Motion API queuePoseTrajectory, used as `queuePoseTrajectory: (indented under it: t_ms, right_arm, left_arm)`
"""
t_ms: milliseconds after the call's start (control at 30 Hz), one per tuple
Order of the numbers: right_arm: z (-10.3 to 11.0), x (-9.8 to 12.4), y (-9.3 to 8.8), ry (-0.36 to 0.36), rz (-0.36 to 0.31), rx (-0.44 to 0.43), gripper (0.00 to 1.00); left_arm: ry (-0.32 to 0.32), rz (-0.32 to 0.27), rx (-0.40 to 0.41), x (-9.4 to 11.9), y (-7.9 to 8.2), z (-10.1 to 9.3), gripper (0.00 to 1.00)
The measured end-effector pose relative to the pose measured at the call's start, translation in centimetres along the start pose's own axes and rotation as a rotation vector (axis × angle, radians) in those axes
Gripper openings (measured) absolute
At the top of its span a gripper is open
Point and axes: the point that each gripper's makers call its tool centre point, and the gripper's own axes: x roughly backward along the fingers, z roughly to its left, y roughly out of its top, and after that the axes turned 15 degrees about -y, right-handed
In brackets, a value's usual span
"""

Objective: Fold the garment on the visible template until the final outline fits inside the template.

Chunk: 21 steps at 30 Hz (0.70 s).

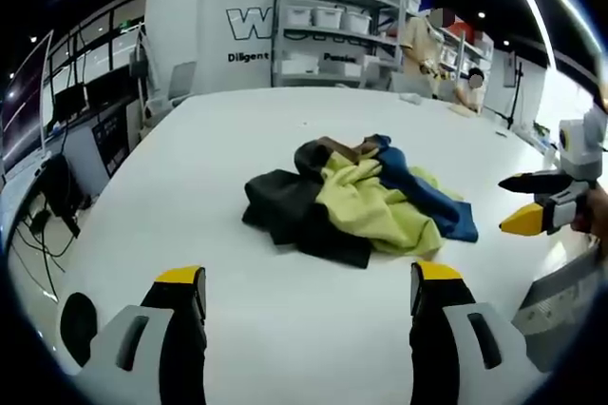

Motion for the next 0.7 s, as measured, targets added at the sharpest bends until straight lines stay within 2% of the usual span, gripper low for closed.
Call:
queuePoseTrajectory:
  t_ms: [167,367,533,633,700]
  right_arm:
    - [0.2,0.0,0.0,0.007,-0.001,0.007,0.99]
    - [0.4,0.0,0.0,0.011,-0.004,0.008,0.99]
    - [0.4,-0.1,-0.1,0.008,-0.008,0.018,0.99]
    - [-0.1,0.0,1.0,-0.004,-0.061,-0.022,0.96]
    - [-0.4,0.1,1.5,0.002,-0.084,-0.049,0.93]
  left_arm:
    - [0.001,-0.008,0.004,0.1,0.1,0.0,0.85]
    - [-0.014,0.017,-0.022,-0.3,-0.1,-0.5,0.85]
    - [-0.009,0.014,-0.029,-0.3,-0.1,-0.4,0.84]
    - [0.032,0.028,-0.019,0.2,-0.5,0.5,0.84]
    - [0.031,0.003,0.000,0.5,-0.1,0.6,0.84]
